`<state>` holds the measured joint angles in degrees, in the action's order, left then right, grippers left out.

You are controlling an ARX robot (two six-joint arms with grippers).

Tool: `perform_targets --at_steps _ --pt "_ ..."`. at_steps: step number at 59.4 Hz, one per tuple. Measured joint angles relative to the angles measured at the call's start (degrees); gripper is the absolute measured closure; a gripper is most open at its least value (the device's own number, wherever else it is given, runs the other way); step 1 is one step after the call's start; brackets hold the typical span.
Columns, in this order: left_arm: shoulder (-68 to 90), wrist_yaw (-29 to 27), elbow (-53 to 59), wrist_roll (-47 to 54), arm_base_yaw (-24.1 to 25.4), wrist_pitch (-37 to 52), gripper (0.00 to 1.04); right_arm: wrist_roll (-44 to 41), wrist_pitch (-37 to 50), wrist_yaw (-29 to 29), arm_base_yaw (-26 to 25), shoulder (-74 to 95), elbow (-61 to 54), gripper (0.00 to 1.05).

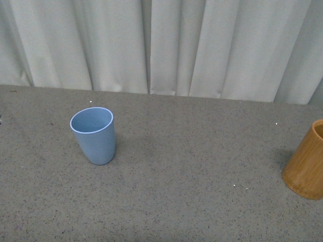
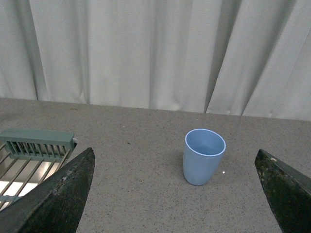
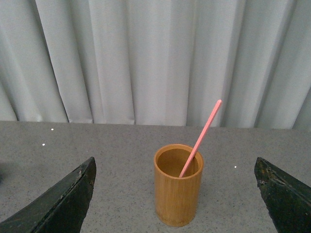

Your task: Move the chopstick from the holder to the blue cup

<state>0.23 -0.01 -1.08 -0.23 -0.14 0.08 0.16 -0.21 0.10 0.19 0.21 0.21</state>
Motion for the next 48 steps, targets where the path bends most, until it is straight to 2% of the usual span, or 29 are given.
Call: perform_targets --at_steps 48 --pt "0.00 0.00 0.00 0.00 0.00 0.00 0.07 0.00 0.00 0.00 0.00 0.00 0.00 0.10"
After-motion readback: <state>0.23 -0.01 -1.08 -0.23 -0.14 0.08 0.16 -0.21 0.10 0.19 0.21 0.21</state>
